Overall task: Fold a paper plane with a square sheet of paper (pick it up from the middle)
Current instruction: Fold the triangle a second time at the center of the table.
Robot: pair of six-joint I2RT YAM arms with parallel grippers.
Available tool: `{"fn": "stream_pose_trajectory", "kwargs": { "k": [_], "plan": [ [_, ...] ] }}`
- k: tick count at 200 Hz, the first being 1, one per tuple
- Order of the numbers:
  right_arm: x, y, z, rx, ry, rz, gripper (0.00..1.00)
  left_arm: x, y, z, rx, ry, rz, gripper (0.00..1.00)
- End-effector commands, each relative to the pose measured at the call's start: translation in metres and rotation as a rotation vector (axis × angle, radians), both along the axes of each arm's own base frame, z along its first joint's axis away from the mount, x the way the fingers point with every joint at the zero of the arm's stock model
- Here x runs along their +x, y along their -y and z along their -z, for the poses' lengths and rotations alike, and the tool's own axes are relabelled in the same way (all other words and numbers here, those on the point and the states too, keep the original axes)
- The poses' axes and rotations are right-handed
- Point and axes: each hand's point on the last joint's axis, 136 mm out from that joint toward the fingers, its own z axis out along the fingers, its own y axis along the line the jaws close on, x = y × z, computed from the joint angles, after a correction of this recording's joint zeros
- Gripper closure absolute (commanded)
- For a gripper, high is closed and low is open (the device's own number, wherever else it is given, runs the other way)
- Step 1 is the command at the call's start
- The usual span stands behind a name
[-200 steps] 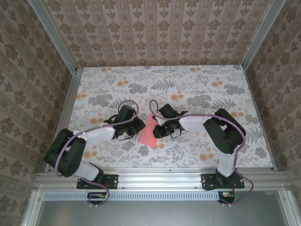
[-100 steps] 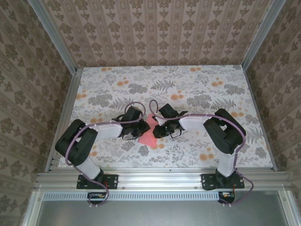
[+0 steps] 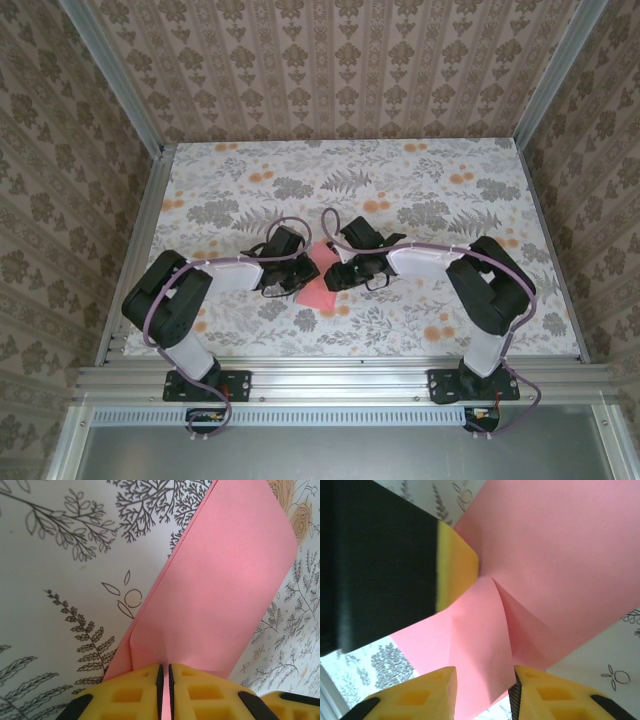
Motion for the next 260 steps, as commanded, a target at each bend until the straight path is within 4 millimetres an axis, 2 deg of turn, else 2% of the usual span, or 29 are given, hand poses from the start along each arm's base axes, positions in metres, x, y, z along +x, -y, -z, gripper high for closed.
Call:
{"fn": "stream_pose_trajectory", "kwargs": {
  "k": [1, 23, 53, 75, 97, 125, 179, 213, 260],
  "plan": [
    [-0.001, 0.015, -0.011, -0.039, 0.016, 0.055, 0.62, -0.014, -0.015, 0.017, 0.074, -0.041, -0.006, 0.85],
    [-0.004, 0.022, -0.018, -0.04, 0.023, 0.099, 0.63, -0.014, -0.015, 0.018, 0.076, -0.041, -0.006, 0.86],
    [-0.022, 0.005, -0.027, 0.09, -0.058, 0.087, 0.75, -0.014, -0.014, 0.017, 0.077, -0.039, -0.001, 0.86],
    [-0.036, -0.011, -0.022, 0.153, -0.123, 0.064, 0.82, -0.014, -0.014, 0.017, 0.077, -0.039, -0.001, 0.86],
    [-0.046, -0.025, -0.016, 0.174, -0.167, 0.046, 0.84, -0.014, -0.014, 0.017, 0.08, -0.041, 0.0, 0.86],
    [-0.053, -0.03, -0.009, 0.157, -0.188, 0.034, 0.86, -0.015, -0.014, 0.017, 0.082, -0.042, 0.003, 0.86],
    [-0.062, -0.028, 0.01, 0.067, -0.209, -0.002, 0.86, -0.014, -0.013, 0.018, 0.085, -0.044, 0.01, 0.86],
    [-0.06, -0.013, 0.024, -0.044, -0.183, 0.003, 0.86, -0.014, -0.014, 0.018, 0.09, -0.044, 0.013, 0.86],
    [-0.06, 0.001, 0.036, -0.112, -0.181, 0.02, 0.86, -0.016, -0.017, 0.021, 0.101, -0.05, 0.015, 0.86]
  ]
}}
